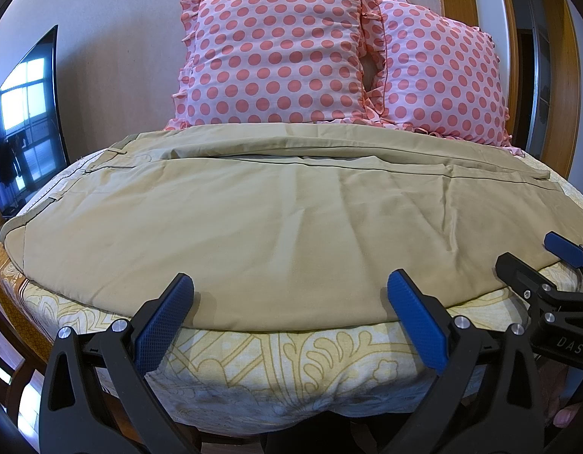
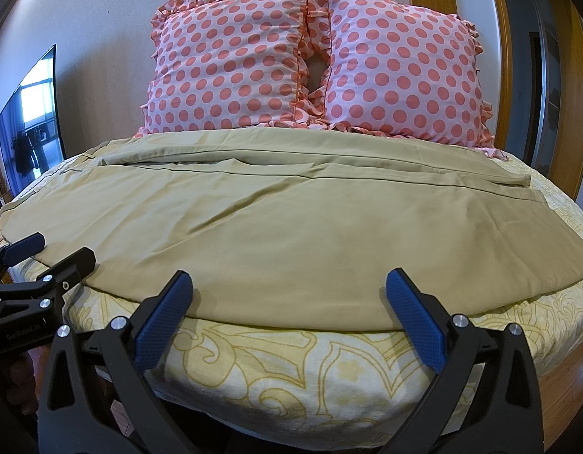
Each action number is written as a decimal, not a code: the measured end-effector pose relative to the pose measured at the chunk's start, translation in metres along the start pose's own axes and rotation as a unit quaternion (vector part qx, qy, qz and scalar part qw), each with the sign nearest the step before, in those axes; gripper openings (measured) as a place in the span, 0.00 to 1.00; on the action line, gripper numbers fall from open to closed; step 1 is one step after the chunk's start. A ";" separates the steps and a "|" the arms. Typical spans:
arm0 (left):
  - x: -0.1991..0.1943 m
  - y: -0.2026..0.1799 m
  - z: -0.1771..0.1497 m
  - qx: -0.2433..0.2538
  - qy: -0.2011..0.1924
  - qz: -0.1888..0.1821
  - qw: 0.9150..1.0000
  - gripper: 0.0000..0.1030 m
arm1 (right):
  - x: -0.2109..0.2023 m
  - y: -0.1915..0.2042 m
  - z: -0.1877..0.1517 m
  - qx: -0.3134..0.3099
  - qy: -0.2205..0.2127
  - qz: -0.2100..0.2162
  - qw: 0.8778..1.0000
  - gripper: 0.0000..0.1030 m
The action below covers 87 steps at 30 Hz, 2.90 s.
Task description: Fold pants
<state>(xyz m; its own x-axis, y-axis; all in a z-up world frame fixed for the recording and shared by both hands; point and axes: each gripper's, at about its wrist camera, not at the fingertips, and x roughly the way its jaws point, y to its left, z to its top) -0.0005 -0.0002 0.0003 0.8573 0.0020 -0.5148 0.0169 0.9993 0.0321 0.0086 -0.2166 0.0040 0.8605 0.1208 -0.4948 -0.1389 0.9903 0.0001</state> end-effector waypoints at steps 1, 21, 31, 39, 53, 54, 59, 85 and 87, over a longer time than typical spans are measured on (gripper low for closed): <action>0.000 0.000 0.000 0.000 0.001 0.000 1.000 0.99 | 0.000 0.000 0.000 0.000 0.000 0.000 1.000 0.98; 0.003 0.010 0.062 -0.016 -0.017 0.008 1.000 0.99 | 0.043 -0.136 0.122 0.089 0.010 -0.098 0.991 0.98; 0.031 0.010 0.088 -0.036 -0.013 0.001 0.999 0.99 | 0.213 -0.294 0.206 0.225 0.123 -0.230 0.939 0.65; 0.049 0.007 0.090 -0.022 0.001 -0.003 1.000 0.99 | 0.289 -0.323 0.202 0.259 0.180 -0.279 0.907 0.55; 0.034 0.022 0.084 -0.046 -0.007 -0.008 0.999 0.99 | 0.214 -0.320 0.180 0.322 0.054 -0.153 0.933 0.05; 0.032 0.023 0.084 -0.048 -0.009 -0.008 0.999 0.99 | 0.196 -0.318 0.176 0.331 0.035 -0.132 0.934 0.04; 0.027 0.031 0.085 -0.053 -0.015 -0.002 0.998 0.99 | 0.081 -0.295 0.133 0.343 -0.046 -0.058 0.937 0.04; 0.042 0.084 0.117 -0.105 0.000 -0.017 0.994 0.99 | 0.084 -0.314 0.033 0.532 0.029 -0.035 0.845 0.07; 0.046 0.088 0.120 -0.110 0.002 -0.035 0.993 0.99 | 0.084 -0.321 0.027 0.545 0.008 -0.017 0.838 0.02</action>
<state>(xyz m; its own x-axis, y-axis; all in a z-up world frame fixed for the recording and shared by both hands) 0.1019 0.0831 0.0826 0.8557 -0.0686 -0.5130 -0.0366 0.9807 -0.1921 0.1388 -0.5222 -0.0143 0.8474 0.0984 -0.5218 0.4229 0.4692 0.7753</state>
